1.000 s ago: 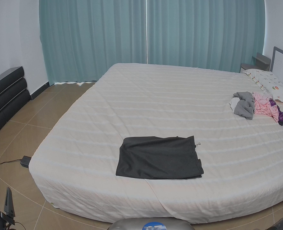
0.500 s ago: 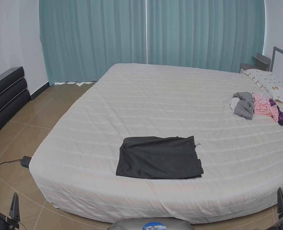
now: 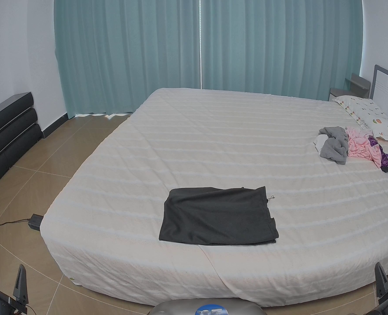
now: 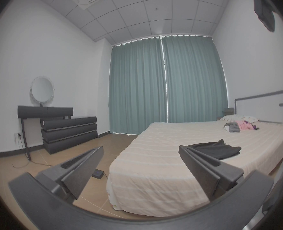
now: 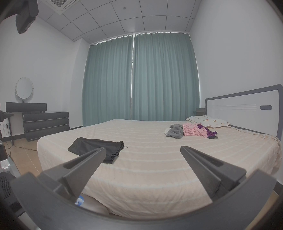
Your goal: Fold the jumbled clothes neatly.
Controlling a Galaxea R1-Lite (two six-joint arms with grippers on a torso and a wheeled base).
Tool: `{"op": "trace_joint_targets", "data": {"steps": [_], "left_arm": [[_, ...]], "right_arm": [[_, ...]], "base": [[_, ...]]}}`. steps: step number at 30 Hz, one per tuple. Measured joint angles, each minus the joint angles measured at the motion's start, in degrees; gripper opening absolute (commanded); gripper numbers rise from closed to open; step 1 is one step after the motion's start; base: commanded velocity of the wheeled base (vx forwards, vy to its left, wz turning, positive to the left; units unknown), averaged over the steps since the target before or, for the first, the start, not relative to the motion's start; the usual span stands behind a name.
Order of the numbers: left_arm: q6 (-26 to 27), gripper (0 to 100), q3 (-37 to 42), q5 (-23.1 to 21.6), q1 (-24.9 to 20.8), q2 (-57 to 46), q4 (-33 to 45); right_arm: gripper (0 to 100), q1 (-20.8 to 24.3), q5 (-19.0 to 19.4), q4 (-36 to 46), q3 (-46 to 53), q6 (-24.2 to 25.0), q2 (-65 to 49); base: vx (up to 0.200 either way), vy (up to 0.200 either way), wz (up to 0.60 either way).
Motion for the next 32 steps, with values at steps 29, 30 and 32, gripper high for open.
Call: {"op": "trace_joint_targets", "data": {"steps": [29, 30, 32], "left_arm": [[-0.4, 100, 0.0, -8.2, 0.0, 0.1, 2.5], [-0.4, 100, 0.0, -8.2, 0.0, 0.1, 2.5], [-0.4, 100, 0.0, -8.2, 0.0, 0.1, 2.5]], "right_arm": [[100, 0.3, -0.1, -0.1, 0.0, 1.7, 0.1], [100, 0.3, -0.1, -0.1, 0.0, 1.7, 0.1], [100, 0.3, -0.1, -0.1, 0.0, 1.8, 0.1]], "base": [[0.000, 0.000, 0.00], [0.000, 0.000, 0.00], [0.000, 0.000, 0.00]]}}
